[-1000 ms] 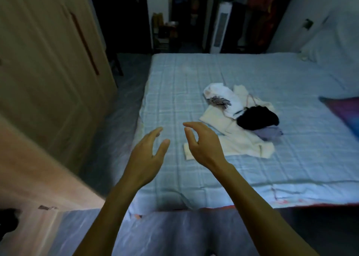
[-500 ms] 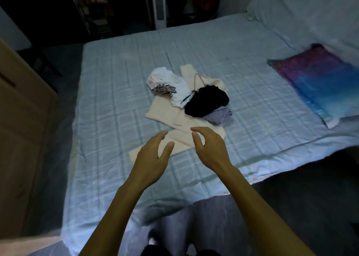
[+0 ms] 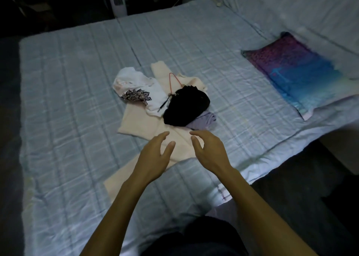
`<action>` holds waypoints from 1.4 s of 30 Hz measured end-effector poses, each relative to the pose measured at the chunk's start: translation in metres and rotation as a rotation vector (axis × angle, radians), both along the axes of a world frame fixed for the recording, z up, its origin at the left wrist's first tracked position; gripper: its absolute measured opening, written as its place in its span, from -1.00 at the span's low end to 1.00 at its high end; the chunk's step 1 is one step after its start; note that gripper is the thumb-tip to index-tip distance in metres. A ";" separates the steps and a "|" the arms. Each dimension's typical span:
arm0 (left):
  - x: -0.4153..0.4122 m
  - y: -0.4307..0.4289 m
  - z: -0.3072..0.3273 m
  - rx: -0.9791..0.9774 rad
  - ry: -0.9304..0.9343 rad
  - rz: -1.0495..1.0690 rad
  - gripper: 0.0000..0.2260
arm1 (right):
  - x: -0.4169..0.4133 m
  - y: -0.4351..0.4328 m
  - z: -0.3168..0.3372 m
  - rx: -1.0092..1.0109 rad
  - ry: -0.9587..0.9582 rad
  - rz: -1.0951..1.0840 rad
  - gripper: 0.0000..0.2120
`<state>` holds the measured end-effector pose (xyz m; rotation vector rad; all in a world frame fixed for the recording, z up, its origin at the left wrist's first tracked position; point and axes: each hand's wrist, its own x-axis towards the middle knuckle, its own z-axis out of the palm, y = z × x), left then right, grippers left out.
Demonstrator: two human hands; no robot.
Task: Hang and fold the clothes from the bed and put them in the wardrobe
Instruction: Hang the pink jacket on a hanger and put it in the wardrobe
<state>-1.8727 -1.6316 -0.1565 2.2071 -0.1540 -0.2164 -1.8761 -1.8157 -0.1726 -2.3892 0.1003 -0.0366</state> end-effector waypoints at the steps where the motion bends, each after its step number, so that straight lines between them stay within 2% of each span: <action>1: 0.009 -0.001 -0.002 -0.004 0.010 0.001 -0.59 | 0.008 -0.003 -0.001 -0.003 0.007 -0.004 -0.76; 5: 0.042 -0.013 -0.015 -0.014 0.048 -0.004 -0.60 | 0.042 -0.016 -0.010 0.013 0.050 -0.037 -0.76; 9: 0.078 -0.035 -0.034 0.010 0.097 0.003 -0.59 | 0.080 -0.037 -0.031 0.016 0.094 -0.011 -0.67; 13: 0.120 -0.063 -0.053 0.062 0.132 -0.001 -0.59 | 0.125 -0.065 -0.060 0.057 0.182 0.005 -0.73; 17: 0.172 -0.090 -0.081 0.120 0.166 -0.015 -0.59 | 0.179 -0.089 -0.096 0.054 0.240 0.060 -0.57; 21: 0.218 -0.107 -0.123 0.207 0.179 -0.041 -0.58 | 0.225 -0.103 -0.129 0.001 0.251 0.062 -0.68; 24: 0.246 -0.115 -0.151 0.238 0.179 -0.039 -0.59 | 0.250 -0.103 -0.158 -0.095 0.240 0.102 -0.61; 30: 0.285 -0.113 -0.197 0.277 0.127 -0.014 -0.64 | 0.269 -0.076 -0.218 -0.354 0.252 0.200 -0.27; 34: 0.293 -0.105 -0.225 0.316 0.137 -0.036 -0.63 | 0.282 -0.058 -0.253 -0.511 0.216 0.240 -0.27; 37: 0.294 -0.099 -0.240 0.339 0.158 -0.044 -0.62 | 0.293 -0.055 -0.268 -0.571 0.280 0.208 -0.21; 38: 0.296 -0.098 -0.243 0.343 0.165 -0.042 -0.62 | 0.297 -0.057 -0.271 -0.563 0.282 0.188 -0.25; 40: 0.300 -0.096 -0.246 0.341 0.174 -0.028 -0.63 | 0.305 -0.067 -0.269 -0.509 0.209 0.130 -0.55; 42: 0.305 -0.096 -0.245 0.328 0.161 -0.016 -0.64 | 0.313 -0.085 -0.260 -0.401 0.161 0.063 -0.63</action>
